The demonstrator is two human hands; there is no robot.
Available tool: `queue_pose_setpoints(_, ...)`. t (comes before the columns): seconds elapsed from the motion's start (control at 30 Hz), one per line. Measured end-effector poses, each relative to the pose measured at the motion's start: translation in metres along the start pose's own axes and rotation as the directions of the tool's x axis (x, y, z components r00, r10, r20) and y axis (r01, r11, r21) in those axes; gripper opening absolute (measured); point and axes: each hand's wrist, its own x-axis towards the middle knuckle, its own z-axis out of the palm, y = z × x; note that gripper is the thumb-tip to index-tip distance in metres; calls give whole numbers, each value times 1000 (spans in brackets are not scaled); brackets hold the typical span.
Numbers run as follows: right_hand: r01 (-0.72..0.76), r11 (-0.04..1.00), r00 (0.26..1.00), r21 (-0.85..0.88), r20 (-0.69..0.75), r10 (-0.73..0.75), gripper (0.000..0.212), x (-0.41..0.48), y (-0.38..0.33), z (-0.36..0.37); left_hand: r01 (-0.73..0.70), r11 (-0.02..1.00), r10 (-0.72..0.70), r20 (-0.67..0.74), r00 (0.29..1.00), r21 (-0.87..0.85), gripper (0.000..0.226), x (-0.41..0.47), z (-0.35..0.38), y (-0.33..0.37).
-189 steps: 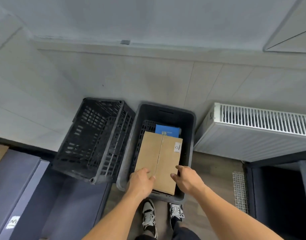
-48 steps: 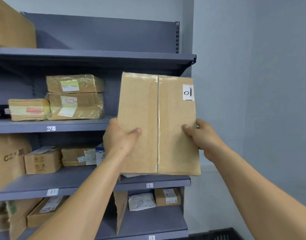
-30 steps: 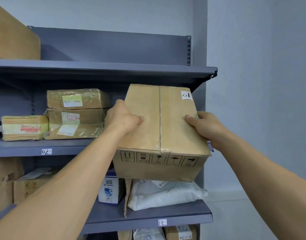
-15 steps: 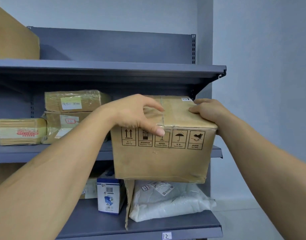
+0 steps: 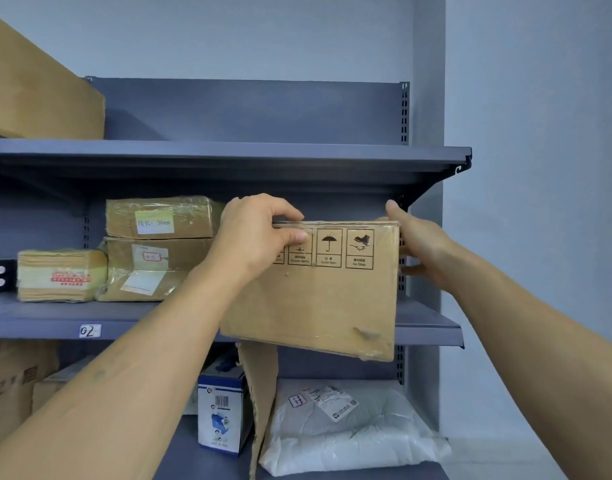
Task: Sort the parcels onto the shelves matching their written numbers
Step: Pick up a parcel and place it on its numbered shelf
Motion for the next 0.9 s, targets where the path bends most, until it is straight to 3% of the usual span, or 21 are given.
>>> queue_pose_setpoints(0.1, 152, 962, 986, -226, -36, -164, 67, -2, -2, 17, 120, 989, -108, -139, 984, 88, 29, -1, 17, -10)
queue_pose_setpoints(0.17, 221, 912, 965, -344, -61, -256, 73, -2, -1, 28, 174, 984, -167, -123, 978, 46, 27, -8, 26, -12)
queue_pose_setpoints(0.33, 146, 835, 945, -531, -176, -277, 72, 6, 1, 46, 231, 966, -208, 191, 959, -112, 105, -34, 44, 8)
queue_pose_setpoints(0.43, 120, 794, 927, -596, -219, -304, 76, 8, 0, 51, 254, 960, -209, 303, 930, -118, 127, -33, 56, 19)
queue_pose_setpoints(0.67, 383, 710, 837, -591, -102, -537, 48, 26, 42, 32, 190, 971, -158, 207, 965, -146, 91, -19, 62, 0)
queue_pose_setpoints(0.9, 216, 720, 900, -659, -152, -409, 57, 47, 83, 1, 248, 918, -159, 284, 946, -311, 82, -2, 58, -32)
